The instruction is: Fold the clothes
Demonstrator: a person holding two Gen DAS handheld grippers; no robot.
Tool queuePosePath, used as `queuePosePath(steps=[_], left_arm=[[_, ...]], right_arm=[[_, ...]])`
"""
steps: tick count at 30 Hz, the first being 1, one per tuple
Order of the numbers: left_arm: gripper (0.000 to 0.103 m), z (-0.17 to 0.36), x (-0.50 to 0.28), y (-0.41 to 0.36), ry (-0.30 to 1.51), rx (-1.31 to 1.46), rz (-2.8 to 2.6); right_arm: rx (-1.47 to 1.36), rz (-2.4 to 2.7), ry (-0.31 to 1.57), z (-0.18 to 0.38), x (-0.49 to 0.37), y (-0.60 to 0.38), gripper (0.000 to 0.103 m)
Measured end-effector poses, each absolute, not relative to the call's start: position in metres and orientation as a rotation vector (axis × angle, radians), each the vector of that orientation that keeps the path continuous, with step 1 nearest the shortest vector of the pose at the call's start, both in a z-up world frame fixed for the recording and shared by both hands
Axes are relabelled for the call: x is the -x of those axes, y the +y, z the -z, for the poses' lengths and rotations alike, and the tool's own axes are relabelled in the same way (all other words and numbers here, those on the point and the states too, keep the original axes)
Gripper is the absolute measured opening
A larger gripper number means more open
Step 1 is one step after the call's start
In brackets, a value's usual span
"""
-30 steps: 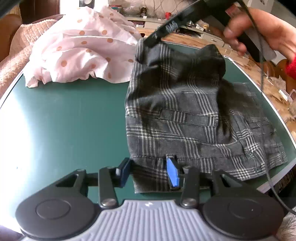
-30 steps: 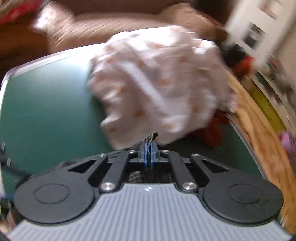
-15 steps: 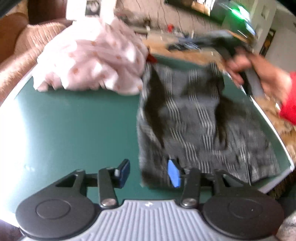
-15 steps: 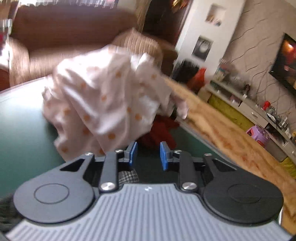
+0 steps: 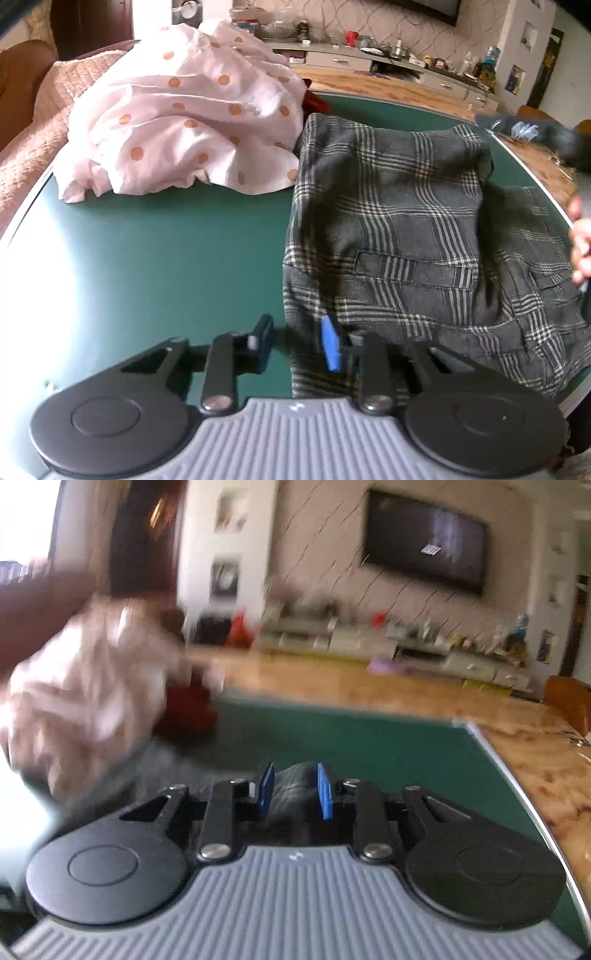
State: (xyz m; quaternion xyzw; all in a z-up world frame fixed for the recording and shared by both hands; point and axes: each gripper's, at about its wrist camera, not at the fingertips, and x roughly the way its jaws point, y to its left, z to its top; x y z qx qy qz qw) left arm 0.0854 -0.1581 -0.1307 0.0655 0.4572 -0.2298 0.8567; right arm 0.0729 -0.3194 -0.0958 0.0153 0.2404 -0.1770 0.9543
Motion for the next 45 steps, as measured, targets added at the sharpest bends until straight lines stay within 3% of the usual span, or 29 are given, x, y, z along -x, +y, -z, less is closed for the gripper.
queuePosePath(steps=[2, 6, 11, 13, 15, 17, 21, 24, 32, 33, 34, 35, 36, 39, 45], left_arm=[[0.022, 0.131, -0.083, -0.153, 0.970, -0.093, 0.466], [0.018, 0.130, -0.069, -0.146, 0.985, -0.044, 0.441], [0.020, 0.119, -0.050, -0.140, 1.004, -0.047, 0.437], [0.028, 0.115, -0.050, -0.141, 1.003, -0.058, 0.432], [0.052, 0.111, -0.054, -0.144, 0.981, -0.082, 0.425], [0.067, 0.106, -0.058, -0.148, 0.950, -0.103, 0.421], [0.069, 0.107, -0.076, -0.164, 0.937, -0.153, 0.420], [0.078, 0.108, -0.094, -0.174, 0.936, -0.162, 0.423], [0.085, 0.112, -0.154, -0.199, 0.938, -0.137, 0.441], [0.084, 0.113, -0.161, -0.201, 0.949, -0.122, 0.449], [0.081, 0.116, -0.167, -0.204, 0.959, -0.116, 0.444], [0.057, 0.120, -0.171, -0.207, 0.968, -0.117, 0.435], [0.029, 0.123, -0.175, -0.211, 0.977, -0.120, 0.421], [0.016, 0.124, -0.168, -0.222, 0.992, -0.136, 0.377], [0.015, 0.127, -0.144, -0.253, 1.017, -0.148, 0.426]], right_arm=[[-0.081, 0.354, 0.499, 0.091, -0.067, -0.323, 0.031], [-0.077, 0.232, 0.702, 0.121, -0.097, -0.333, 0.031], [0.033, 0.077, 0.785, 0.153, -0.146, -0.339, 0.041], [0.037, 0.022, 0.789, 0.149, -0.143, -0.346, 0.044], [0.000, -0.004, 0.775, 0.136, -0.122, -0.362, 0.044], [-0.086, 0.009, 0.722, 0.118, -0.084, -0.388, 0.044], [-0.178, 0.301, 0.729, 0.103, -0.011, -0.463, 0.049], [-0.268, 0.443, 0.756, 0.110, 0.017, -0.524, 0.049], [-0.477, 0.300, 0.804, 0.141, -0.003, -0.581, 0.049], [-0.478, 0.294, 0.799, 0.142, -0.003, -0.581, 0.045], [-0.467, 0.303, 0.796, 0.143, -0.003, -0.580, 0.023], [-0.456, 0.316, 0.799, 0.142, -0.003, -0.580, 0.004], [-0.469, 0.311, 0.799, 0.140, -0.001, -0.584, 0.004], [-0.491, 0.310, 0.798, 0.129, 0.010, -0.598, 0.004], [-0.386, 0.438, 0.840, 0.111, 0.026, -0.617, 0.004]])
